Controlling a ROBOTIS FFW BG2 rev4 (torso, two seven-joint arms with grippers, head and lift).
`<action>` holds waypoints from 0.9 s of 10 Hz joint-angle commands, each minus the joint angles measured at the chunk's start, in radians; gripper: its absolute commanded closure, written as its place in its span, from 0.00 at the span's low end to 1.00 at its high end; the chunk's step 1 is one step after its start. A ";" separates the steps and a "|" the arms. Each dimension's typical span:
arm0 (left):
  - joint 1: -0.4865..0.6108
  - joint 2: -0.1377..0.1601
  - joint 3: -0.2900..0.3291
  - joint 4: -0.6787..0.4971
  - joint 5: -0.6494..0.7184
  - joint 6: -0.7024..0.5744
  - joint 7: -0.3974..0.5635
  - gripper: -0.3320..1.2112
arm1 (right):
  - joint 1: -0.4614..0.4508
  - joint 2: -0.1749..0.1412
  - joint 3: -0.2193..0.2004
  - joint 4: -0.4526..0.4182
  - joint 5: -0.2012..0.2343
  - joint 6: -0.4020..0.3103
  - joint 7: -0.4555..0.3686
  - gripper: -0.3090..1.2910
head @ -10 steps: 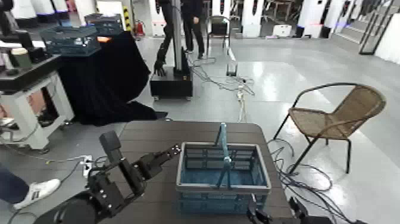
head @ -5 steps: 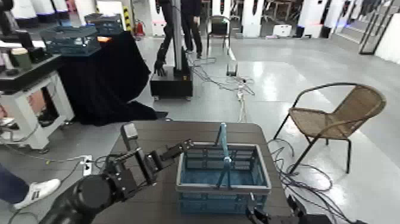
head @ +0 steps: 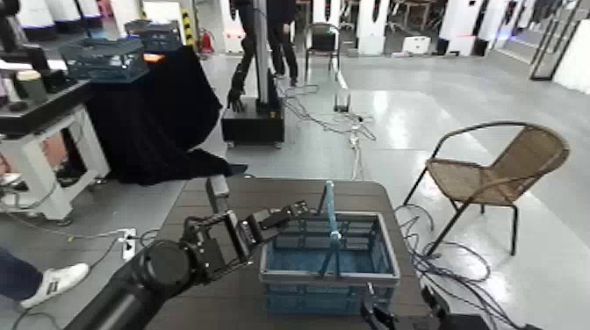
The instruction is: Grasp the handle of the crate.
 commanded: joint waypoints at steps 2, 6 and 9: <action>-0.072 -0.024 -0.096 0.076 0.046 -0.029 -0.027 0.30 | -0.005 -0.003 0.005 0.002 -0.006 -0.004 0.002 0.29; -0.137 -0.056 -0.194 0.170 0.112 -0.037 -0.045 0.30 | -0.010 -0.004 0.016 0.005 -0.007 -0.007 0.004 0.29; -0.178 -0.079 -0.252 0.230 0.159 -0.070 -0.059 0.30 | -0.016 -0.004 0.024 0.011 -0.012 -0.011 0.004 0.29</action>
